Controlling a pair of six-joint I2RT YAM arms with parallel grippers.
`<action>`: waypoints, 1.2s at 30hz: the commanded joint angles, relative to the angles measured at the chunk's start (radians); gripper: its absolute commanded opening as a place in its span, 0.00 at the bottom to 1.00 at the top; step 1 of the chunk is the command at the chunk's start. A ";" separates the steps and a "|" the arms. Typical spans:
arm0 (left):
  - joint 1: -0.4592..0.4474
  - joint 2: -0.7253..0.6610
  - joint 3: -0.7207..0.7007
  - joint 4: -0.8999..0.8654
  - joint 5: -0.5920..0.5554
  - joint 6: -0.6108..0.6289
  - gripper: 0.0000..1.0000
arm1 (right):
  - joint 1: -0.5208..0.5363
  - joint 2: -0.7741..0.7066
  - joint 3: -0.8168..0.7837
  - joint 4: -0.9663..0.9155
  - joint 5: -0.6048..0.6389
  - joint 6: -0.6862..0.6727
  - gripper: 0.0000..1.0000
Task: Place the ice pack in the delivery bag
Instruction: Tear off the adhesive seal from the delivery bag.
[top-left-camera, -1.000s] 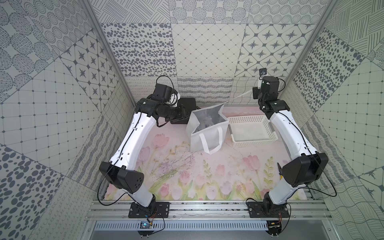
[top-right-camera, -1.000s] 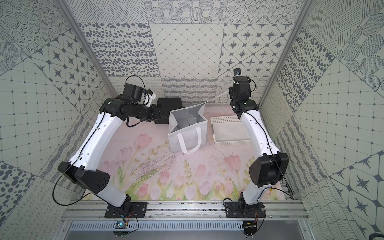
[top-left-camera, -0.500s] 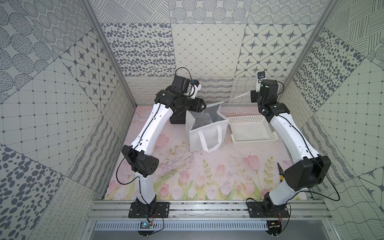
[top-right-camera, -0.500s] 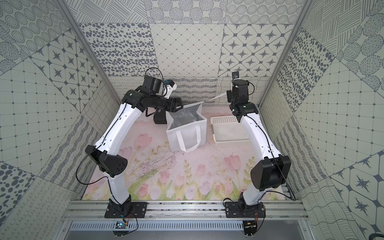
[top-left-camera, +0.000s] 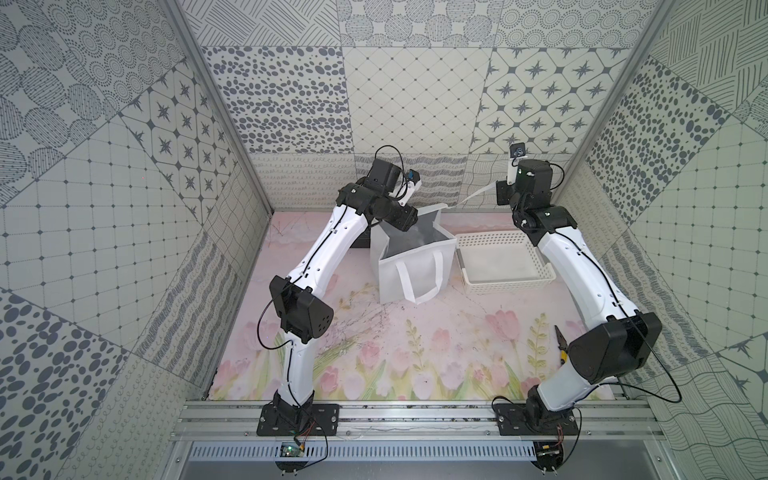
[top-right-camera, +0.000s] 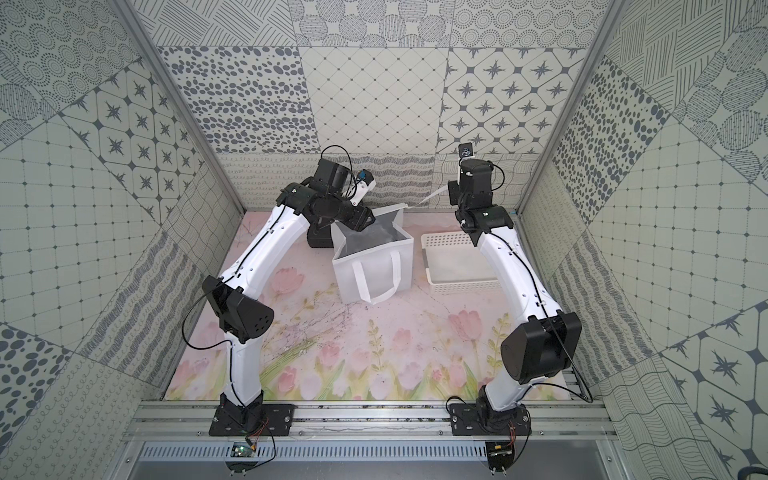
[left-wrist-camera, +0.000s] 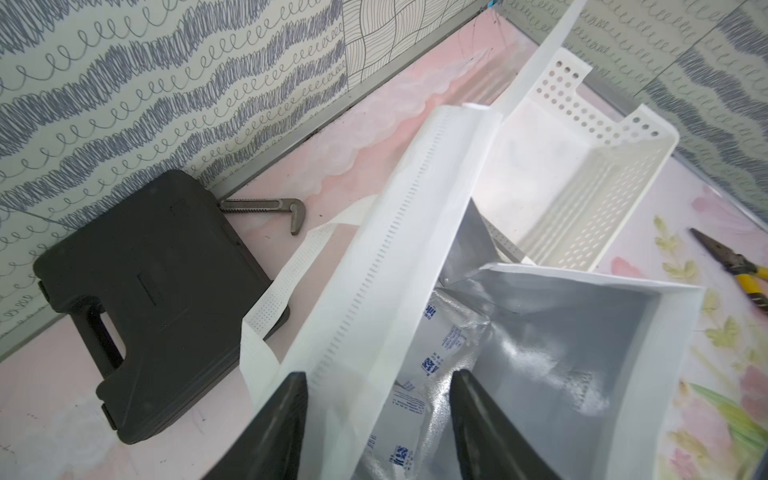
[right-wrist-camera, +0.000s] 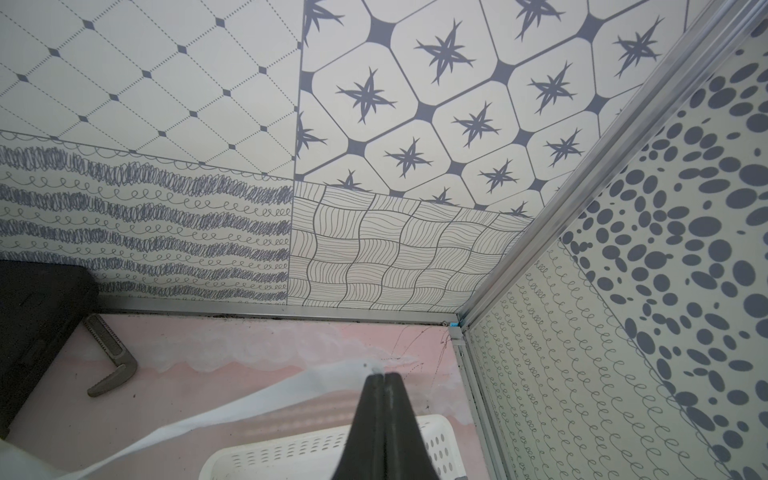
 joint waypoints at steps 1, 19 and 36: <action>-0.008 0.029 0.011 0.091 -0.155 0.123 0.56 | 0.006 0.002 0.035 0.010 -0.008 0.018 0.00; -0.003 0.033 -0.031 0.151 -0.306 0.172 0.62 | 0.001 0.005 0.044 0.010 0.024 -0.003 0.00; 0.022 -0.016 -0.009 0.105 -0.228 0.086 0.58 | -0.111 -0.176 -0.116 -0.039 0.025 0.091 0.00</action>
